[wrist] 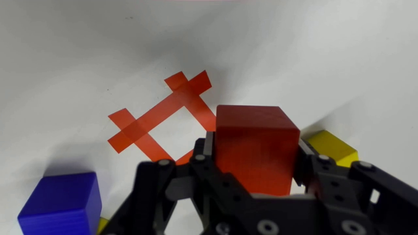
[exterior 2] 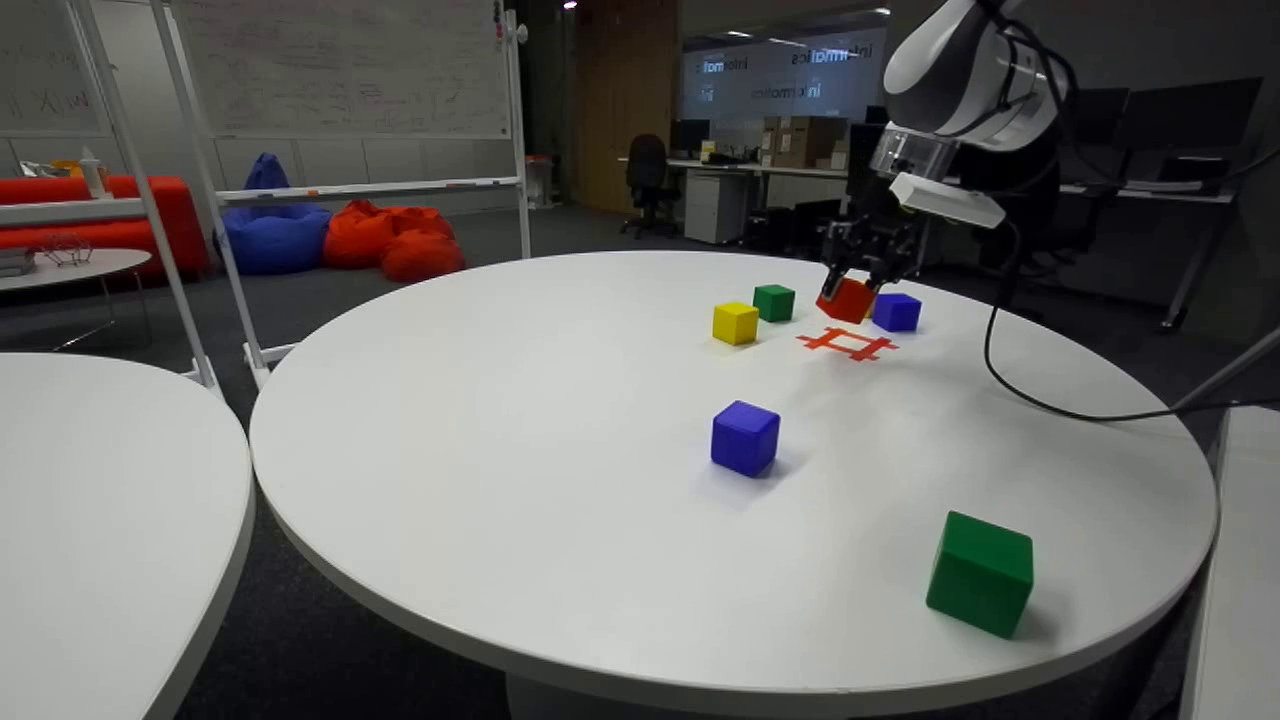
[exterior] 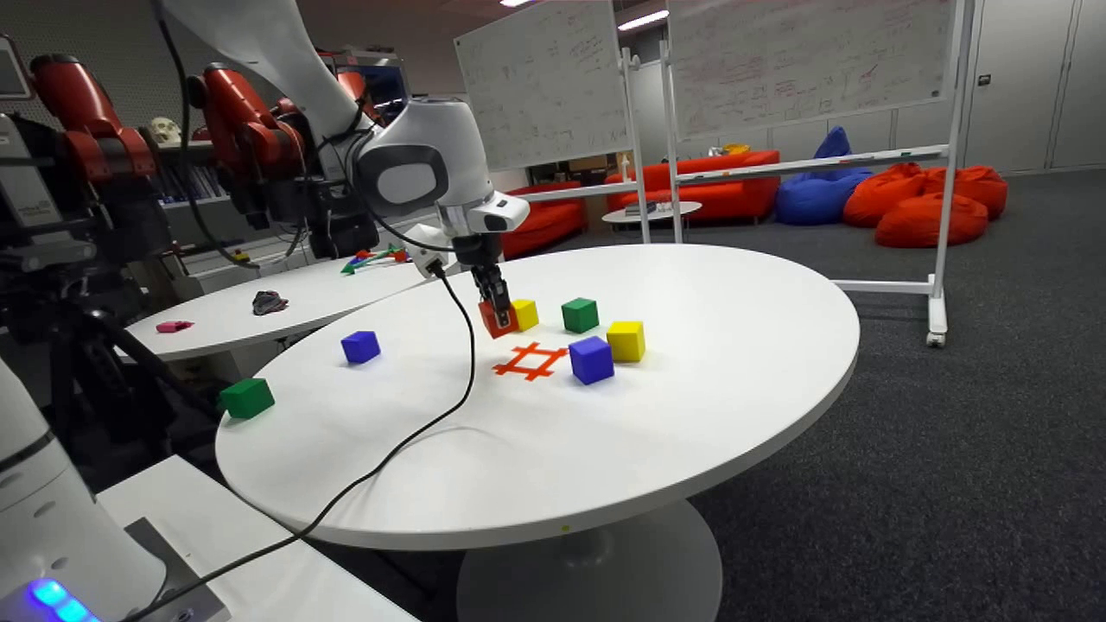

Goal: Unstack all the toy blocks then put the orange block in the marked zone

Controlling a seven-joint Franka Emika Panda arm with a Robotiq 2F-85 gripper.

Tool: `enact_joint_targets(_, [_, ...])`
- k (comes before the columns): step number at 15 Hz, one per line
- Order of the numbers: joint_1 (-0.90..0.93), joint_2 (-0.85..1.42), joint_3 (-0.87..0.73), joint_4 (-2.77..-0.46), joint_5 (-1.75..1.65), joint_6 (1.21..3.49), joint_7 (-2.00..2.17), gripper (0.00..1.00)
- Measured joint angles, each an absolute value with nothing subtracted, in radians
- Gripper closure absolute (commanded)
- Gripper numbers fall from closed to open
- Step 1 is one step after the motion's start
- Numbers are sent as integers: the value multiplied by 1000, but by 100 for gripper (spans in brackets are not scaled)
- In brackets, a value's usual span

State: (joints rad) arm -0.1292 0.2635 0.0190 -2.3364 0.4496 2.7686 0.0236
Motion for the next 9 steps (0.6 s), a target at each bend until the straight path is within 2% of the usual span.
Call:
enact_joint_targets(6, [-132, 263, 23, -2336, 450, 2769, 24, 44])
enact_joint_targets(7, [-132, 263, 23, -2336, 450, 2769, 24, 69])
enact_joint_targets(9, [-131, 264, 23, -2336, 446, 2769, 25, 69])
